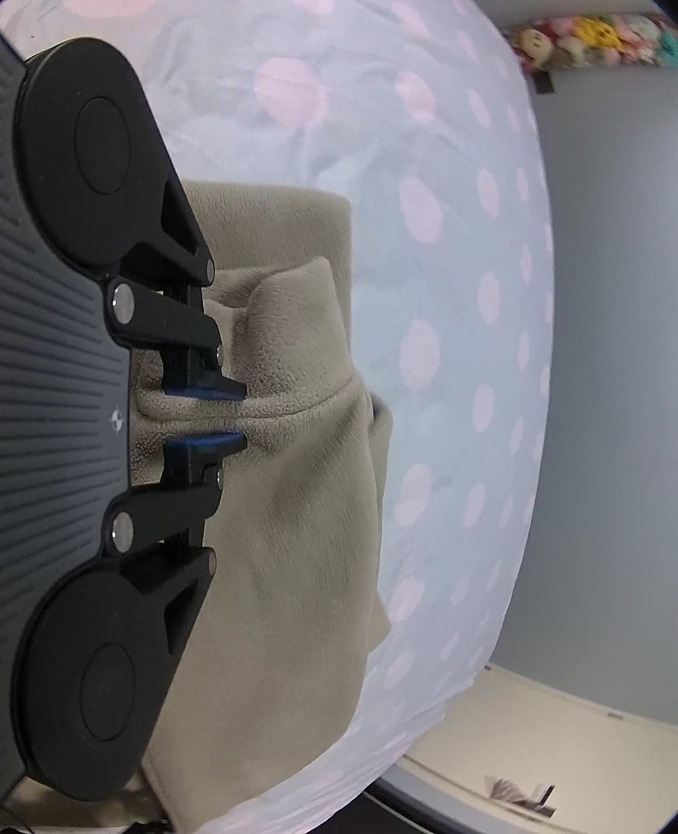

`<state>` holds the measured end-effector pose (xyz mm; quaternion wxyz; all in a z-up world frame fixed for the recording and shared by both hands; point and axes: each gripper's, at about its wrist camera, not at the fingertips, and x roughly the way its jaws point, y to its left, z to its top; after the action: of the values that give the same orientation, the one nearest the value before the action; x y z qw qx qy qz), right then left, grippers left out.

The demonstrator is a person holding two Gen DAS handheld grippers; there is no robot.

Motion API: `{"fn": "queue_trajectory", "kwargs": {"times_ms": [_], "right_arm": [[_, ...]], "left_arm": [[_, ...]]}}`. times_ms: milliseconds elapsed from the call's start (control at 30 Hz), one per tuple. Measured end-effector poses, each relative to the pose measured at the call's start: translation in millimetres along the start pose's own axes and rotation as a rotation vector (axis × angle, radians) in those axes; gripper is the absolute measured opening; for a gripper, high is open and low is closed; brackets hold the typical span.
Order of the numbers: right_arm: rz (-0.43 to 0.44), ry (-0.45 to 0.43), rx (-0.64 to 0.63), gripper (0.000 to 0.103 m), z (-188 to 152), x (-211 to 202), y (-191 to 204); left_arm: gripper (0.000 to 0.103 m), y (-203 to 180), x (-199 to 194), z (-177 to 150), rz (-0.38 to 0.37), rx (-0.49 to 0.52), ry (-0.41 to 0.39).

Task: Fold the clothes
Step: 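Lay the held sleeve across the hoodie body with the right gripper, then open the right gripper and move both grippers back over the hoodie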

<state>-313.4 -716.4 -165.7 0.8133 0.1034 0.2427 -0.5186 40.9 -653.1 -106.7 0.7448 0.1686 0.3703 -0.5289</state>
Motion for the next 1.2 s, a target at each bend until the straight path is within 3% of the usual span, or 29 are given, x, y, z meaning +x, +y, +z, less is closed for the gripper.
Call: {"fn": "queue_trajectory", "kwargs": {"times_ms": [133, 300, 400, 500, 567, 767, 833, 933, 1033, 1200], "right_arm": [[-0.015, 0.043, 0.120, 0.020, -3, 12, -20], [0.029, 0.126, 0.274, 0.020, -17, 34, -40], [0.037, 0.131, 0.273, 0.021, -21, 42, -42], [0.041, 0.122, 0.263, 0.023, -22, 42, -42], [0.066, 0.122, 0.305, 0.033, -24, 37, -46], [0.121, 0.121, 0.453, 0.053, -19, -1, -63], [0.124, 0.129, 0.420, 0.060, -12, -17, -56], [0.105, 0.104, 0.277, 0.071, 1, -45, -31], [0.119, 0.067, 0.182, 0.083, 7, -81, -3], [0.203, 0.045, 0.028, 0.086, 6, -138, 36]], "left_arm": [[0.009, -18, 4, -6, 0.033, 0.016, 0.013], [0.009, -18, 28, -12, 0.079, 0.032, 0.093], [0.011, -27, 28, -12, 0.114, 0.103, 0.096], [0.014, -35, 8, -13, 0.125, 0.142, 0.075], [0.016, -37, -13, -16, 0.122, 0.147, 0.045], [0.035, -47, -94, -66, 0.164, 0.196, 0.012], [0.042, -52, -118, -84, 0.195, 0.213, 0.009], [0.043, -64, -145, -113, 0.245, 0.277, -0.001], [0.045, -74, -169, -137, 0.241, 0.329, -0.003], [0.049, -85, -199, -164, 0.223, 0.338, -0.039]]}}
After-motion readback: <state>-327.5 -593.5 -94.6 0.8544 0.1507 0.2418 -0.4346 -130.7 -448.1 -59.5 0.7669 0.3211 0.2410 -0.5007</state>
